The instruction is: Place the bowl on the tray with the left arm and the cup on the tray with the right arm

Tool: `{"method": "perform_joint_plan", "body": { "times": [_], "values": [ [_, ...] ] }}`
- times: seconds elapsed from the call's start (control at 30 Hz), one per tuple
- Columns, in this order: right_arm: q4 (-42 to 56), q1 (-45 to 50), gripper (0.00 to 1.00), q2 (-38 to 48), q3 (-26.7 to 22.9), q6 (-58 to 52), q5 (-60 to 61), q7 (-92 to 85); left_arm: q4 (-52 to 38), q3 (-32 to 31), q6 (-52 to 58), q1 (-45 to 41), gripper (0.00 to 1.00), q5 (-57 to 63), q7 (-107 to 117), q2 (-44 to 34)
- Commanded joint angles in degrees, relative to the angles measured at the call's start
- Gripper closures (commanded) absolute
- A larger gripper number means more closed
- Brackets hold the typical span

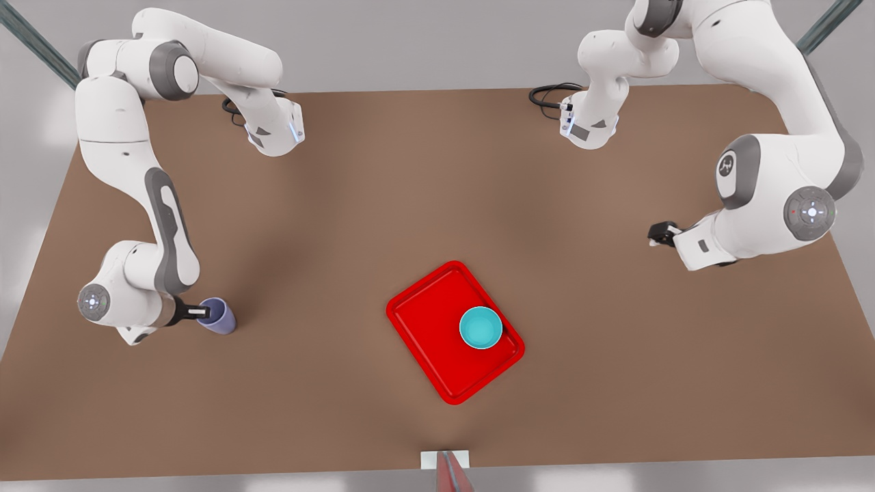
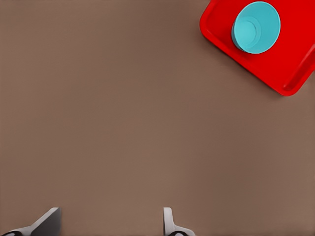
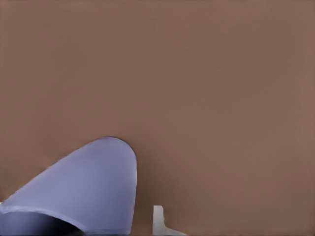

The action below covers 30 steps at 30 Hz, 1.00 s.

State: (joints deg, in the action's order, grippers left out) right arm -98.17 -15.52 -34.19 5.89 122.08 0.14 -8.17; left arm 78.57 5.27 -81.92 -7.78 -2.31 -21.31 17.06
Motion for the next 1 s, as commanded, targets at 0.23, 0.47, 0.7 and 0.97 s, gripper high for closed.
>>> {"method": "perform_joint_plan", "body": {
  "times": [0.23, 0.47, 0.7, 0.97],
  "values": [
    [0.1, 0.1, 0.79, 0.8, 0.4, 0.0, 0.0, -0.1, 0.2, 0.0, 0.4, -0.1, 0.00, 0.6, 1.0, 0.1],
    [1.7, 0.4, 0.79, 1.9, 2.5, 0.3, -0.1, 0.8, 0.3, -0.1, 0.5, -0.2, 0.00, 1.5, 1.9, 0.1],
    [7.4, 2.1, 0.79, 3.8, 11.3, -5.8, -0.3, 17.6, 0.3, -0.1, 0.5, -0.3, 0.00, 2.0, 2.0, 0.2],
    [17.3, 16.8, 0.79, 1.0, 12.1, -12.1, 0.3, 41.0, 0.2, 0.0, 0.5, -0.3, 0.00, 2.0, 2.0, 0.1]
  ]
}}
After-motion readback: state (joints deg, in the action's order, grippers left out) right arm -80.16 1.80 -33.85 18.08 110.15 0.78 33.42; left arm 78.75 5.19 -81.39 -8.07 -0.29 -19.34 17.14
